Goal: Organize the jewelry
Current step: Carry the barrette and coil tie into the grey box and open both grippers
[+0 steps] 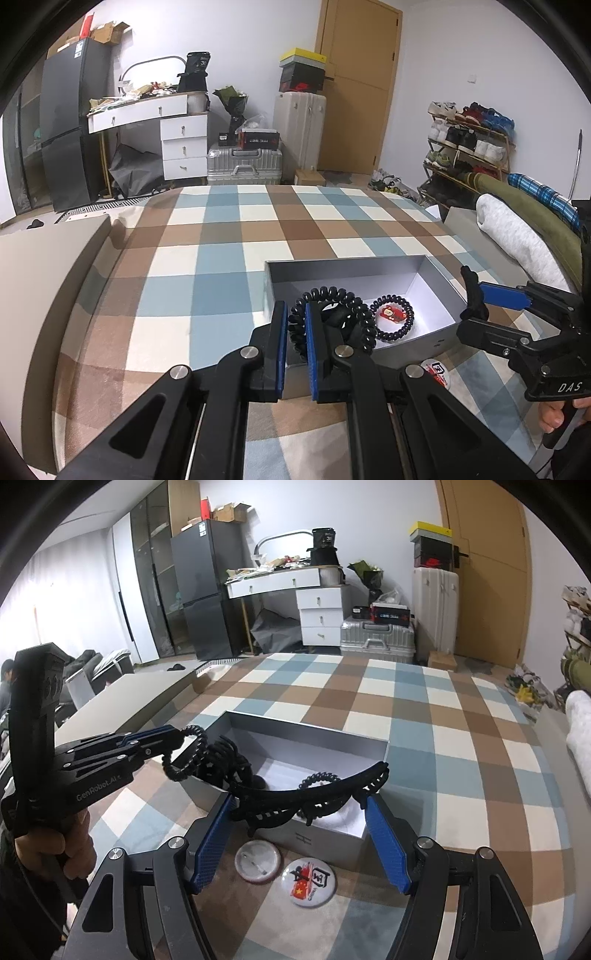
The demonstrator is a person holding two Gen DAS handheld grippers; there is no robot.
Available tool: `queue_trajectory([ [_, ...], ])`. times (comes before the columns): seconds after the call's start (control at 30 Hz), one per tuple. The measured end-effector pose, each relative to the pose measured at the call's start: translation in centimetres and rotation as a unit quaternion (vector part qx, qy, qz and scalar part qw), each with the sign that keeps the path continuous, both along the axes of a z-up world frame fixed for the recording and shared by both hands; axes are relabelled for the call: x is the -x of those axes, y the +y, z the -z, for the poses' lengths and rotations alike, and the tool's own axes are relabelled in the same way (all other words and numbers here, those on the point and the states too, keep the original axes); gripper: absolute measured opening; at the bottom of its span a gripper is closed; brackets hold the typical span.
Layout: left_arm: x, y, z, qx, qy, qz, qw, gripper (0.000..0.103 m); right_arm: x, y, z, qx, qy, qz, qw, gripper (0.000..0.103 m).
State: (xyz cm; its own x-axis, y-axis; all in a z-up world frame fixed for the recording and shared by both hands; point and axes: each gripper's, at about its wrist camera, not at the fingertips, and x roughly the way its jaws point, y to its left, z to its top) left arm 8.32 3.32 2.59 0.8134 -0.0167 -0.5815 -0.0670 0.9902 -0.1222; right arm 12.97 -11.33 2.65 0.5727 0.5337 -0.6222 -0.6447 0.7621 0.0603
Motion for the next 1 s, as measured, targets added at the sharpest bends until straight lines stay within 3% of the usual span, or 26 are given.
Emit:
queue_trajectory([
  [0.37, -1.8, -1.9, -0.2, 0.015, 0.011, 0.039, 0.9991, 0.005, -1.0, 0.5, 0.1, 0.001, 0.001, 0.000, 1.000, 0.072],
  [0.77, -3.2, -1.2, -1.4, 0.031, -0.002, 0.027, 0.9991, 0.005, -2.2, 0.4, 0.2, -0.005, 0.003, 0.005, 1.000, 0.072],
  [1.0, -4.5, -1.9, -1.3, 0.014, 0.002, 0.027, 0.9995, 0.005, -2.5, 1.0, 0.2, -0.006, 0.005, -0.002, 1.000, 0.072],
])
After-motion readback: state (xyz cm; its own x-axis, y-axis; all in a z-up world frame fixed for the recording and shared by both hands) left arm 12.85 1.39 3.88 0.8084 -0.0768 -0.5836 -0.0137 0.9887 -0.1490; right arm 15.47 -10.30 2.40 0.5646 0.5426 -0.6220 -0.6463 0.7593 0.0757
